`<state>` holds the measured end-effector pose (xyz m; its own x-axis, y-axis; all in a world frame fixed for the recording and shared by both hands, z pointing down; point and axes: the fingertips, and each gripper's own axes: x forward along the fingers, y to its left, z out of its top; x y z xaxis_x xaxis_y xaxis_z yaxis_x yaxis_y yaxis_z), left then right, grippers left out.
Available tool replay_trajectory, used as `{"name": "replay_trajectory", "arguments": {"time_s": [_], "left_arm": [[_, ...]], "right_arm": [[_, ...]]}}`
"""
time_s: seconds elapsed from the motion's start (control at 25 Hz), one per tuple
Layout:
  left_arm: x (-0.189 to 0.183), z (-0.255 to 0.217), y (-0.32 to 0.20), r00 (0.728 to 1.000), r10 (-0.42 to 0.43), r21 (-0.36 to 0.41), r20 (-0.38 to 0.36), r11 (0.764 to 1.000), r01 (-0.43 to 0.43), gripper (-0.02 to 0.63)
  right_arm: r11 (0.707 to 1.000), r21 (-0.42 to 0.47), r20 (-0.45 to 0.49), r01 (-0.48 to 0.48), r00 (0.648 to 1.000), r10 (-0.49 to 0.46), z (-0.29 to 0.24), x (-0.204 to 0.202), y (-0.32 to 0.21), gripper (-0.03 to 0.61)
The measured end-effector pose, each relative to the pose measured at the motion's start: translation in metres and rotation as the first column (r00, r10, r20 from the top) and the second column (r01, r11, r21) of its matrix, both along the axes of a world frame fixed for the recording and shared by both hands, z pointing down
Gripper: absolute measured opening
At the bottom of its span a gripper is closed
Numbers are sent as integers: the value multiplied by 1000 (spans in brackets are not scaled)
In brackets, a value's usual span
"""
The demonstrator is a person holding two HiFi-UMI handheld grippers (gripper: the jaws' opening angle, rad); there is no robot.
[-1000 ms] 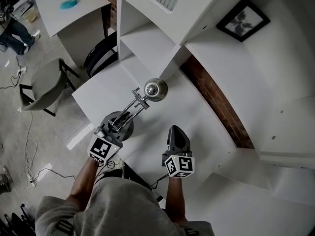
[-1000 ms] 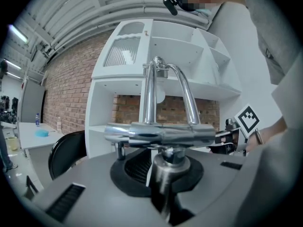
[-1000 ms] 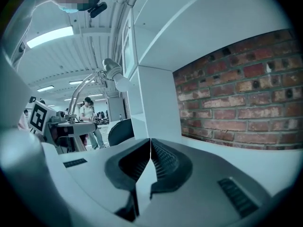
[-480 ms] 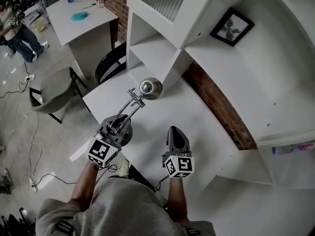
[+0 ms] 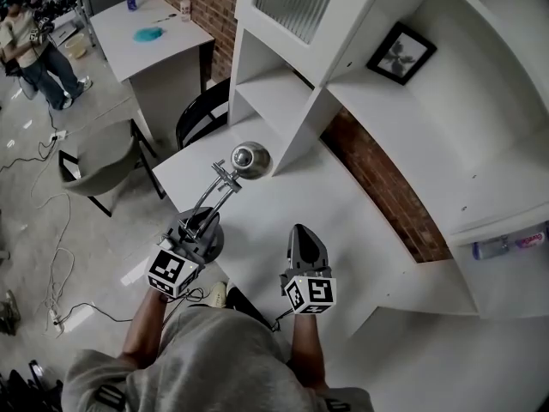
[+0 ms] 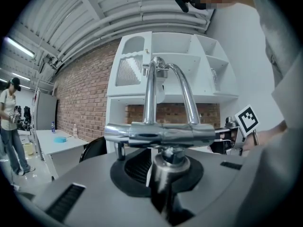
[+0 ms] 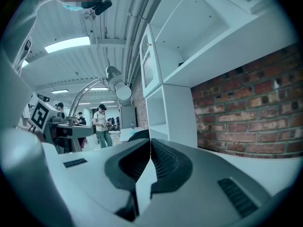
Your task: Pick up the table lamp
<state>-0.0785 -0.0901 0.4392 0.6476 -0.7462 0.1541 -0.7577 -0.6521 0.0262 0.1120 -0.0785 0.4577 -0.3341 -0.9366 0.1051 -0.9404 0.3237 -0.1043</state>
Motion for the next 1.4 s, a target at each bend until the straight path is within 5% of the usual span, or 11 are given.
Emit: {"name": "replay_trajectory", "arguments": {"time_s": [0.68,1.4], "left_arm": [[-30,7,42,997,-74,-14,7,997,74,46],[-26,5,48,999,-50,-18,15,999,50,46]], "right_arm": [[999,17,9,49,999,-49,0,-20,43,23],[999,25,12,33,999,-33,-2,-22,53,23]]}}
